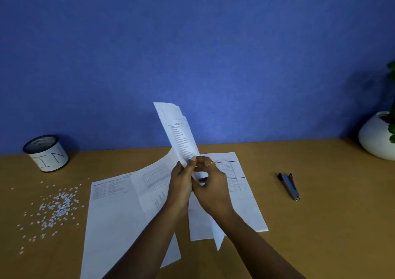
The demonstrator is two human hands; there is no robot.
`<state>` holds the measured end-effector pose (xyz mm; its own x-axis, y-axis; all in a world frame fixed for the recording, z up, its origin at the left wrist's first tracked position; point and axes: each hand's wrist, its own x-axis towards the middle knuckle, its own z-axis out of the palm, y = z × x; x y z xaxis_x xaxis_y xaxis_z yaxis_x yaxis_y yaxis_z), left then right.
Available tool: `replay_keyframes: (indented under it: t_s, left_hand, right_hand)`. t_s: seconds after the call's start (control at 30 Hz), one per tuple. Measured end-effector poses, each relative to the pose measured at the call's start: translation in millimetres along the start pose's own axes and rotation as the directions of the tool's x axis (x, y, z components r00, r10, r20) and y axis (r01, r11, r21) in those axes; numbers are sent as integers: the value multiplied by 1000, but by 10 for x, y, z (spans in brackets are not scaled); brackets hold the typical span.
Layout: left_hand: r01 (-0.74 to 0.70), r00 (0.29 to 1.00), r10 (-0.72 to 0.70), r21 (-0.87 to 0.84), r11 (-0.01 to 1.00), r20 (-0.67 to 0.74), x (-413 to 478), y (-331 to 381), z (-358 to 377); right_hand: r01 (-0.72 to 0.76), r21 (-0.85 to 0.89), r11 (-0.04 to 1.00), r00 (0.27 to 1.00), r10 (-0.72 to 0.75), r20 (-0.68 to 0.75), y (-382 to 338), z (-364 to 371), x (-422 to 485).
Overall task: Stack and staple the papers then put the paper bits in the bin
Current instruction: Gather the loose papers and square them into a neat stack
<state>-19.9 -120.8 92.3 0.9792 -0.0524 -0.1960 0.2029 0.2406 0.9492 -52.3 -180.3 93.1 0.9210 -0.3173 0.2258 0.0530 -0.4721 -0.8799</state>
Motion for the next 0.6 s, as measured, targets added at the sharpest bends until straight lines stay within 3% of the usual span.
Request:
replay_keyframes:
  t_s: [0.13,0.27,0.47,0.6]
  left_hand:
    - [10,997,-14,-49,999,-80,5,7,-136]
    - [1,1000,-3,-75,997,-27,24,67,-271]
    - [-5,989,23,-123,992,143,105,250,-408]
    - [-33,963,84,-197,980,257,169,487,-398]
  right_hand:
    - [20,48,999,991,-26,128,60,-3,-31]
    - [-2,186,982,973,-41,227,153,-91,-14]
    - [-290,384,877,957,270,106,446,-268,156]
    - [-473,327,818,881,427,206,602,-355,177]
